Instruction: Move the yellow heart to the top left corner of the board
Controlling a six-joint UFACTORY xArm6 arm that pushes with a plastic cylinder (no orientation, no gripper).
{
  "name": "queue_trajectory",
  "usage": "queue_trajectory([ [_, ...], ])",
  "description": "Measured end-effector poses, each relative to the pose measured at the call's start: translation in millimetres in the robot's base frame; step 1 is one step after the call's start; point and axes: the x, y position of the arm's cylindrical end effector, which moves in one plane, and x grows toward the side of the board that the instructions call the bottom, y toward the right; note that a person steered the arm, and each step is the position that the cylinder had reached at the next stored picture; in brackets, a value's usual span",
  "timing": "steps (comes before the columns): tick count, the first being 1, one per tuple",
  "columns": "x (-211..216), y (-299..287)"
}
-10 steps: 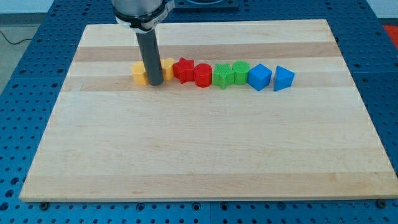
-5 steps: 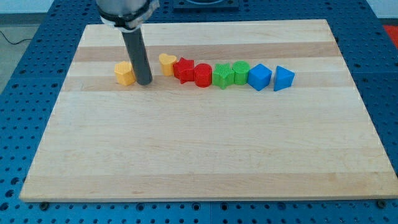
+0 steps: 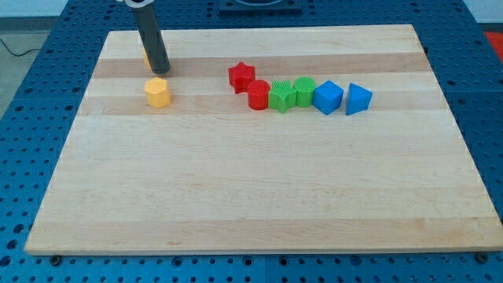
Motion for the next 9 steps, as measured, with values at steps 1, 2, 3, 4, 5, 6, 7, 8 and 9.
queue_trajectory([
  [1, -1.8, 0.8],
  [2, -4.3, 17.3],
  [3, -9.5, 26.5],
  [4, -37.8, 23.9],
  [5, -59.1, 9.6],
  [6, -57.7, 4.2],
  [7, -32.4, 33.0],
  [8, -19.3, 20.8],
  [9, -27.6, -36.4],
])
